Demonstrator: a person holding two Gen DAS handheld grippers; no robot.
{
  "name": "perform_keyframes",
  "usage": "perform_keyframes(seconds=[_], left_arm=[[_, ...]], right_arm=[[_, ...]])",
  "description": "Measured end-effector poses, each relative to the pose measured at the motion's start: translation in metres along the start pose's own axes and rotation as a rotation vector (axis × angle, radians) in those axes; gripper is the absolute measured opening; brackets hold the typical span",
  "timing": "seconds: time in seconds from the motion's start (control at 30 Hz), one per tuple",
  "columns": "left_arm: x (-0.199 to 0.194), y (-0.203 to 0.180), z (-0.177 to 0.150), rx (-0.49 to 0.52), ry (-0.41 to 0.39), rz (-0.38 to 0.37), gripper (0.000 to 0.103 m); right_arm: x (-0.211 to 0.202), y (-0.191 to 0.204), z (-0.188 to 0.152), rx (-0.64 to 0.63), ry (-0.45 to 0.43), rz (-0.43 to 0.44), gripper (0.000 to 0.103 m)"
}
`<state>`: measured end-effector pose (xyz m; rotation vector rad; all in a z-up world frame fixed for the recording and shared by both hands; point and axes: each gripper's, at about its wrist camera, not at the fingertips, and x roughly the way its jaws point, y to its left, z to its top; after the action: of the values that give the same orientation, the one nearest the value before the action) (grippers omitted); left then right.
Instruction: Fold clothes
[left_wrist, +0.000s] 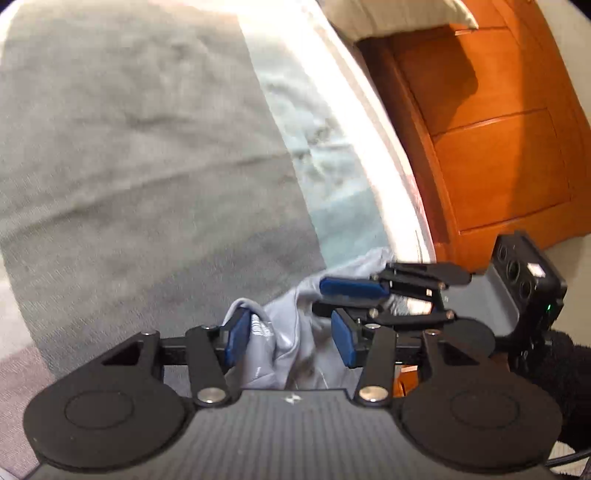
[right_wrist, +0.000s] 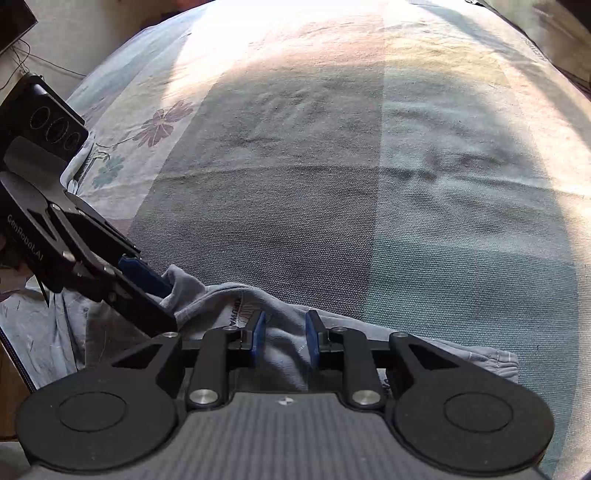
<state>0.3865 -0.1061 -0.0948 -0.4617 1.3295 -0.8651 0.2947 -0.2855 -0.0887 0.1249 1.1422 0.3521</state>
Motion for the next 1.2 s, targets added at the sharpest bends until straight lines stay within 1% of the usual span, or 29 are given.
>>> perform_keyframes(seconds=[0.03, 0.07, 0.1, 0.17, 0.23, 0.33, 0.4, 0.43, 0.57, 0.63, 0.73, 0.77, 0.8, 0.87, 1.0, 1.1, 1.17, 1.2], left_arm=[[-0.011, 0.005, 0.004, -0.029, -0.081, 0.011, 0.048], [-0.019, 0.014, 0.01, -0.071, -0.125, 0.017, 0.049], [-0.024, 0.022, 0.018, -0.108, -0.143, 0.027, 0.049], [-0.031, 0.027, 0.022, -0.136, -0.151, 0.029, 0.048], [-0.035, 0.021, 0.02, -0.1, -0.113, 0.003, 0.049], [-0.022, 0.006, 0.006, -0.044, 0.024, -0.034, 0.049], [-0.017, 0.004, -0.003, -0.023, 0.098, -0.034, 0.049], [-0.012, 0.003, -0.01, -0.005, 0.131, -0.02, 0.049], [-0.003, 0.005, -0.035, 0.044, 0.21, 0.031, 0.049], [-0.002, 0.005, -0.035, 0.054, 0.208, 0.023, 0.049], [0.013, 0.02, -0.028, -0.074, 0.24, -0.079, 0.053], [0.018, 0.025, -0.026, -0.118, 0.25, -0.113, 0.056], [0.024, 0.03, -0.024, -0.161, 0.261, -0.147, 0.062], [0.018, 0.035, -0.024, -0.208, 0.176, -0.149, 0.069], [0.005, 0.046, -0.025, -0.3, 0.003, -0.15, 0.065], [-0.004, 0.055, -0.026, -0.368, -0.128, -0.15, 0.064], [-0.012, 0.064, -0.022, -0.413, -0.21, -0.129, 0.064], [-0.016, 0.065, -0.021, -0.409, -0.238, -0.103, 0.064]], right_arm=[[-0.002, -0.001, 0.0, 0.003, -0.01, -0.006, 0.029], [-0.004, -0.002, 0.001, 0.012, -0.017, -0.011, 0.029], [-0.005, -0.004, 0.001, 0.026, -0.021, -0.015, 0.03], [-0.007, -0.006, 0.001, 0.05, -0.024, -0.015, 0.03], [-0.009, -0.006, 0.002, 0.059, -0.029, -0.01, 0.03], [-0.01, -0.004, 0.001, 0.052, -0.029, -0.011, 0.03], [-0.01, -0.003, 0.0, 0.047, -0.029, -0.011, 0.03], [-0.011, -0.002, -0.001, 0.044, -0.029, -0.011, 0.03], [-0.012, 0.001, -0.002, 0.034, -0.029, -0.011, 0.03], [-0.012, 0.003, -0.003, 0.029, -0.028, -0.011, 0.031], [-0.011, 0.002, -0.006, 0.029, -0.024, -0.014, 0.032], [-0.01, 0.002, -0.006, 0.033, -0.023, -0.015, 0.032], [-0.009, 0.002, -0.007, 0.037, -0.023, -0.017, 0.032], [-0.008, 0.003, -0.007, 0.044, -0.024, -0.017, 0.032], [-0.009, 0.004, -0.01, 0.044, -0.032, -0.019, 0.033], [-0.01, -0.002, -0.017, 0.057, -0.037, -0.039, 0.033], [-0.01, -0.008, -0.022, 0.076, -0.037, -0.049, 0.033], [-0.01, -0.01, -0.024, 0.084, -0.037, -0.052, 0.033]])
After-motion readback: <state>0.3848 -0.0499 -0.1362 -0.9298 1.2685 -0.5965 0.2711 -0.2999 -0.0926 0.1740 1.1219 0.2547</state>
